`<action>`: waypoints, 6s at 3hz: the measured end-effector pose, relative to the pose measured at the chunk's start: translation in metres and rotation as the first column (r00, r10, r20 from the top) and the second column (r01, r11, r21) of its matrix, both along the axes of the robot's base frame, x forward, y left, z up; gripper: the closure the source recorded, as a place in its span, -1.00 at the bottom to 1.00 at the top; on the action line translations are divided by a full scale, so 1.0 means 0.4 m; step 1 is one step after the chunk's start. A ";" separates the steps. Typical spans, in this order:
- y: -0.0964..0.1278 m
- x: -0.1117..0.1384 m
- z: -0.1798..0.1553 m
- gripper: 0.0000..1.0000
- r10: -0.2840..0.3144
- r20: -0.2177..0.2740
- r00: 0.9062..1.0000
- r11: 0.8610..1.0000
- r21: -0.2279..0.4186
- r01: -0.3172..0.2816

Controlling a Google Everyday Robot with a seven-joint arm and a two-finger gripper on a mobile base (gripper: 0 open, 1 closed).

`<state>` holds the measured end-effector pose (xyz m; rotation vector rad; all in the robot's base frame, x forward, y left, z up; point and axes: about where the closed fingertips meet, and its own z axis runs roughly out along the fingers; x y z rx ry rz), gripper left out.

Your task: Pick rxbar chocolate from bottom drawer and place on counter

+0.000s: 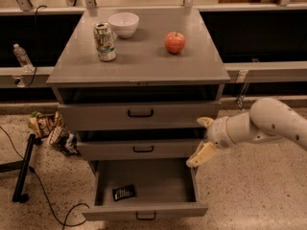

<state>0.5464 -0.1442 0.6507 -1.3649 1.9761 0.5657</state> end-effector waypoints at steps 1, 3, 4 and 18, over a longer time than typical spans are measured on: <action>0.015 -0.007 -0.172 -1.00 0.043 -0.039 0.998 0.998 0.055 -0.040; 0.094 -0.027 -0.471 -1.00 0.070 -0.046 0.996 0.997 -0.019 -0.071; 0.082 0.022 -0.466 -1.00 0.017 0.011 1.000 0.999 -0.033 -0.017; 0.736 0.172 -1.165 -0.37 0.597 0.207 0.775 0.802 -0.177 -0.570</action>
Offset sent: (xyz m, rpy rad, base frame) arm -0.0075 0.0354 -0.2371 -0.0571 0.0066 0.0563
